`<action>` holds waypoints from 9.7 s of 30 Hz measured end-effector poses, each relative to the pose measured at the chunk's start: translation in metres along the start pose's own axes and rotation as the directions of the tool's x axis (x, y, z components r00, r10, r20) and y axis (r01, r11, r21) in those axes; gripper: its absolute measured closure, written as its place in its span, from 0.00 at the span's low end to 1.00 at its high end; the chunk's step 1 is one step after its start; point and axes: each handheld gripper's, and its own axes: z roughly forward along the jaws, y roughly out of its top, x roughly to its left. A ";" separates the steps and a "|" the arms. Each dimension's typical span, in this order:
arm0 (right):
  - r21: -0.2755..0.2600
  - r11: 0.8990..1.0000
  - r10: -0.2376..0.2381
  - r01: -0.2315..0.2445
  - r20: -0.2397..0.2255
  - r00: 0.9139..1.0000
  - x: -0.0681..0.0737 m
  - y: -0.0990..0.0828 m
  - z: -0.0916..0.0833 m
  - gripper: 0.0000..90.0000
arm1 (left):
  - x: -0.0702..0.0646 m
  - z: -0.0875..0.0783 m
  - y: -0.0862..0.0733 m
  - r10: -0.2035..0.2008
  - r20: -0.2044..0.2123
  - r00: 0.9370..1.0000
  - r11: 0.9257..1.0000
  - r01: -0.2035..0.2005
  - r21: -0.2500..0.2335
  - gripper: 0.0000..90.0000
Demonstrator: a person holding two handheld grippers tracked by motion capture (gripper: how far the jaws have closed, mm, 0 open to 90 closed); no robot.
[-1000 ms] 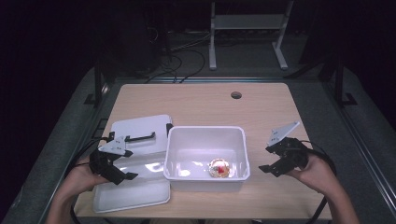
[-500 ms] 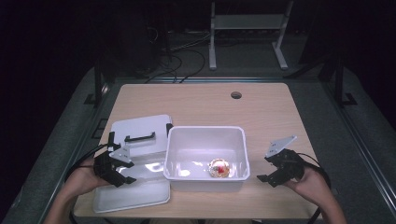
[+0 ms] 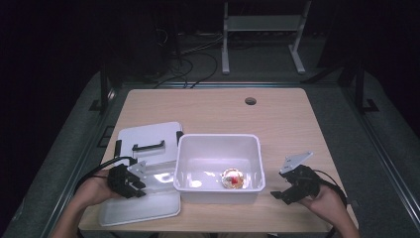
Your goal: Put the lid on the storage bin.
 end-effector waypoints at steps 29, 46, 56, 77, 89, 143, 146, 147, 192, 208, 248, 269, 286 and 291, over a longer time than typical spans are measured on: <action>0.007 1.000 0.001 -0.001 -0.006 1.000 0.001 -0.002 0.007 0.25 | 0.001 -0.024 0.004 0.017 0.032 0.999 0.999 -0.018 0.042 0.99; 0.009 1.000 0.008 -0.008 -0.013 1.000 0.001 -0.004 0.009 0.24 | 0.005 -0.117 0.003 0.002 -0.027 1.000 0.999 -0.001 0.046 0.99; 0.016 1.000 0.007 -0.007 -0.011 1.000 0.002 -0.003 0.011 0.24 | 0.000 -0.157 0.040 0.030 -0.074 0.997 1.000 -0.029 0.007 0.99; 0.009 1.000 0.008 -0.008 -0.010 1.000 0.001 -0.004 0.009 0.24 | -0.004 -0.144 0.149 0.147 -0.002 0.989 0.989 -0.147 -0.012 0.99; 0.004 1.000 0.015 -0.015 -0.005 1.000 -0.001 -0.006 0.005 0.24 | 0.000 -0.117 0.198 0.186 0.040 0.982 0.983 -0.186 0.000 0.99; -0.006 1.000 0.009 -0.010 -0.023 1.000 -0.002 -0.005 0.006 0.24 | 0.005 -0.043 0.277 0.204 0.107 0.973 0.975 -0.212 0.068 0.97; -0.005 1.000 0.009 -0.009 -0.022 1.000 -0.002 -0.004 0.006 0.24 | 0.005 -0.046 0.277 0.196 0.109 0.975 0.977 -0.203 0.058 0.92; -0.005 1.000 0.006 -0.006 -0.021 1.000 -0.002 -0.004 0.006 0.24 | 0.005 -0.048 0.275 0.196 0.101 0.975 0.978 -0.203 0.056 0.91; -0.001 1.000 0.021 -0.021 -0.015 1.000 -0.003 -0.004 0.005 0.23 | 0.013 -0.088 0.219 0.138 0.063 0.988 0.990 -0.137 -0.028 0.76; 0.003 1.000 0.023 -0.023 -0.015 1.000 -0.004 -0.004 0.005 0.23 | 0.016 -0.102 0.197 0.106 0.039 0.994 0.994 -0.104 -0.042 0.72; 0.010 1.000 0.024 -0.023 -0.015 1.000 -0.004 -0.003 0.007 0.23 | 0.026 -0.107 0.124 -0.012 0.025 1.000 0.994 0.014 -0.110 0.66; 0.007 1.000 0.029 -0.029 -0.009 1.000 -0.004 -0.005 0.004 0.23 | 0.043 -0.103 0.089 -0.052 0.002 0.999 0.992 0.052 -0.115 0.62; 0.018 0.999 0.027 -0.026 -0.016 1.000 -0.005 -0.003 0.009 0.23 | 0.082 -0.088 0.049 -0.113 -0.047 0.992 0.991 0.110 -0.072 0.58; 0.024 0.999 0.026 -0.025 -0.020 0.999 -0.006 -0.003 0.010 0.23 | 0.093 -0.079 0.043 -0.122 -0.050 0.991 0.991 0.120 -0.055 0.58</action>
